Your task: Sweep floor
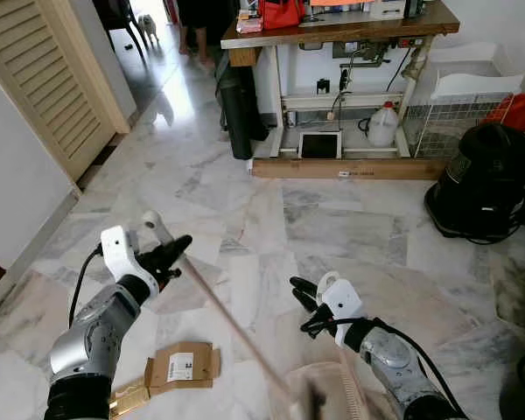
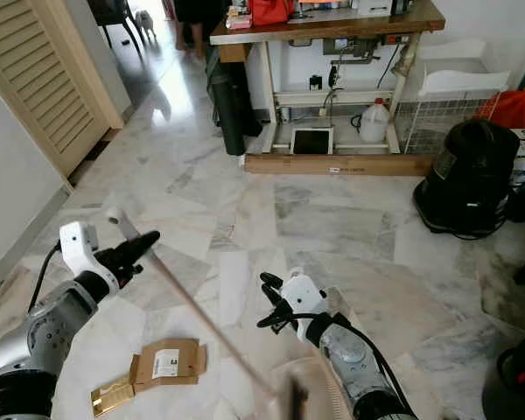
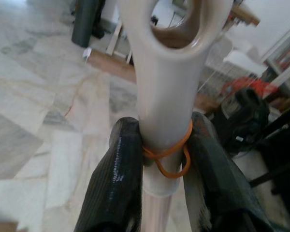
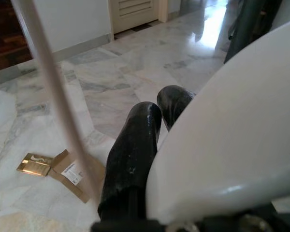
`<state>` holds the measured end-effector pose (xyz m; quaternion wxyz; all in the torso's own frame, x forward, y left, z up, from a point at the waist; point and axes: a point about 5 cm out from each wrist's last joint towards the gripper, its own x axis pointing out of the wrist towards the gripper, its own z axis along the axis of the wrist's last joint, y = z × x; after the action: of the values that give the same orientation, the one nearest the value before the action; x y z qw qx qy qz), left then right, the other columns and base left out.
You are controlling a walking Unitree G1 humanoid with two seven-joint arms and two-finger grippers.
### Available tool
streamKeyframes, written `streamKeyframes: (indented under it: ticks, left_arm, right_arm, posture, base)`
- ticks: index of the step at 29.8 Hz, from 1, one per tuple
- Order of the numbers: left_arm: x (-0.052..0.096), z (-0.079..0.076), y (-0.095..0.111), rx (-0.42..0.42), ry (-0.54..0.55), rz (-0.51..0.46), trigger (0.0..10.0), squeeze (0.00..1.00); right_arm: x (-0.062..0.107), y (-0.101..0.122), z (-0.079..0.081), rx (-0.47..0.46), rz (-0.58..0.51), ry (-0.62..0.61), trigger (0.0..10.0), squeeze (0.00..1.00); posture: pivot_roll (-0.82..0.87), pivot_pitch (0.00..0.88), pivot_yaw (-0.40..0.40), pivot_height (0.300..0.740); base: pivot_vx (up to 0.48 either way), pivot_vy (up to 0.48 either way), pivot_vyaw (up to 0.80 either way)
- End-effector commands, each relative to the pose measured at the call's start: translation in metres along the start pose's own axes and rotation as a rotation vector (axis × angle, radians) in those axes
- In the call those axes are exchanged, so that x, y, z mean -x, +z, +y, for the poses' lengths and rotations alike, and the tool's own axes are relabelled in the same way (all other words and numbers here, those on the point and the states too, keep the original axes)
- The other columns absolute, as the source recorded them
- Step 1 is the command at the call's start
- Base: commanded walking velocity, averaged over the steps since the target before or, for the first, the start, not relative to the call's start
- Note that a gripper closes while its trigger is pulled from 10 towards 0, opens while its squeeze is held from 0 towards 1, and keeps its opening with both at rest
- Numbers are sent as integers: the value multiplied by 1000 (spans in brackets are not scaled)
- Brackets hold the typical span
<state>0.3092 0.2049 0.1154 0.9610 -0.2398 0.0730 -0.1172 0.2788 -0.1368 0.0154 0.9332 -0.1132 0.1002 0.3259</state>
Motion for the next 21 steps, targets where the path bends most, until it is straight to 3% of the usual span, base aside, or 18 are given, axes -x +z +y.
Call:
streamKeyframes:
  ticks: [1, 6, 10, 17, 21]
  left_arm:
    - [2, 5, 17, -28, 39, -79, 10000, 0]
    - [4, 7, 24, -70, 72, -132, 10000, 0]
    - [8, 6, 32, -202, 87, -131, 10000, 0]
    - [8, 4, 19, -300, 22, 5, 10000, 0]
    - [10, 0, 2, -365, -74, 159, 10000, 0]
  right_arm:
    - [9, -32, 23, -116, 155, 61, 10000, 0]
    - [9, -32, 21, -120, 157, 49, 10000, 0]
    - [8, -32, 21, -123, 162, 48, 10000, 0]
    - [9, -34, 23, -118, 181, 60, 10000, 0]
    - [9, -35, 24, -114, 188, 62, 10000, 0]
  posture:
    - [129, 25, 150, 740]
    - [133, 20, 148, 740]
    - [138, 14, 148, 740]
    - [138, 4, 150, 740]
    - [140, 0, 152, 740]
  base:
    - [0, 0, 0]
    - [0, 0, 0]
    - [0, 0, 0]
    - [0, 0, 0]
    - [0, 0, 0]
